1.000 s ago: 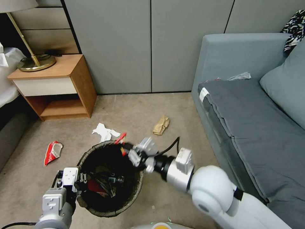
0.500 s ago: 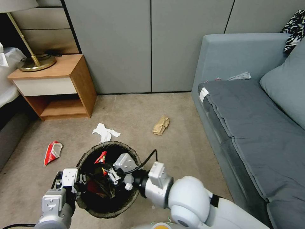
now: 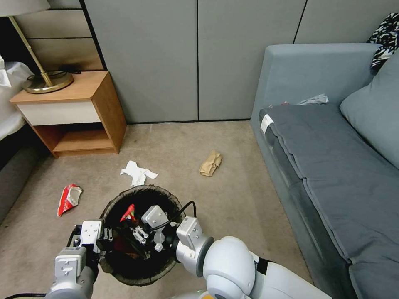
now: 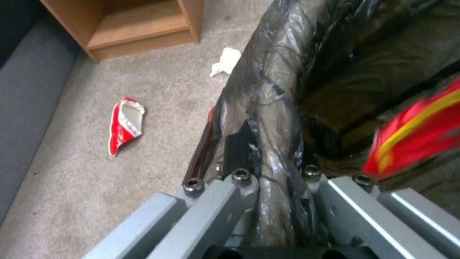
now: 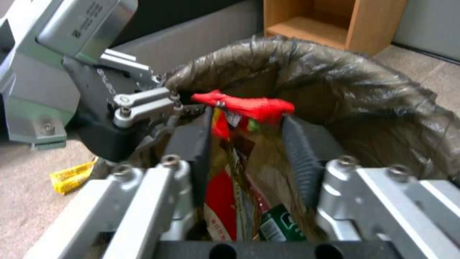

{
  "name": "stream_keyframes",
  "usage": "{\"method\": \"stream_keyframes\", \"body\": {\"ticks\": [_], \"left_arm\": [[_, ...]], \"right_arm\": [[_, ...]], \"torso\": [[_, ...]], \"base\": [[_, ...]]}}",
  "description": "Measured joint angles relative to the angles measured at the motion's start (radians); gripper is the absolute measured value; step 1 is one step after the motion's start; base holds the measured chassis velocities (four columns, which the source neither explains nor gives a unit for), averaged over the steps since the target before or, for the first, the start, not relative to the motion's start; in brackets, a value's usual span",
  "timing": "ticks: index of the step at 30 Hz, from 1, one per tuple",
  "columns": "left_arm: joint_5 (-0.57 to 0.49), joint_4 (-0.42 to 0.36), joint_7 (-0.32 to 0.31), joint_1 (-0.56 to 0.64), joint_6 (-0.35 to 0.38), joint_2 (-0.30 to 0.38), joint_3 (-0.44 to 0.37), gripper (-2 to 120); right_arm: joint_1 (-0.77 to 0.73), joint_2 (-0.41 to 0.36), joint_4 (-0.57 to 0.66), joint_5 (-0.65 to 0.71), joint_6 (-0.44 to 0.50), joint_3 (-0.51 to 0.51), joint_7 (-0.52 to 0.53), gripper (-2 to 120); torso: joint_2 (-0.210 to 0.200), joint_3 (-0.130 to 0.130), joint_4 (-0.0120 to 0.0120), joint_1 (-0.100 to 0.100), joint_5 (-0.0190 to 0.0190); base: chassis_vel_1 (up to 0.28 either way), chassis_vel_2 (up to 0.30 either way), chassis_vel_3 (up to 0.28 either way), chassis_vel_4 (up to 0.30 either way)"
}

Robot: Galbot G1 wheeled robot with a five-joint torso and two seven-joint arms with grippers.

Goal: Pick up the trash bin, then pick up the garbage from the floor and place it into the trash bin.

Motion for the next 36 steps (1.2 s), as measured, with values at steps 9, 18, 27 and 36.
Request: {"method": "stream_keyframes", "body": {"ticks": [9, 18, 27, 36], "left_arm": [[0.001, 0.000, 0.001, 0.003, 0.000, -0.002, 0.000, 1], [0.010, 0.000, 0.002, 0.003, 0.000, -0.009, 0.001, 1], [0.012, 0.000, 0.002, 0.001, -0.001, -0.012, 0.001, 1], [0.012, 0.000, 0.002, -0.004, -0.002, -0.014, 0.004, 1]], "right_arm": [[-0.005, -0.007, 0.015, -0.007, -0.009, 0.005, 0.006, 68], [-0.018, -0.022, 0.037, -0.008, -0.010, 0.029, 0.011, 99], [-0.049, -0.073, 0.114, -0.004, 0.098, 0.152, -0.035, 100], [-0.302, -0.169, 0.169, -0.231, 0.327, 0.382, -0.040, 100]], "torso": [[0.000, 0.000, 0.0000, 0.000, 0.0001], [0.000, 0.000, 0.0000, 0.000, 0.0000], [0.000, 0.000, 0.0000, 0.000, 0.0001], [0.000, 0.000, -0.0004, 0.000, 0.0001]], "base": [[0.000, 0.000, 0.000, 0.000], [0.000, 0.000, 0.000, 0.000], [0.000, 0.000, 0.000, 0.000], [0.000, 0.000, 0.000, 0.000]]}}
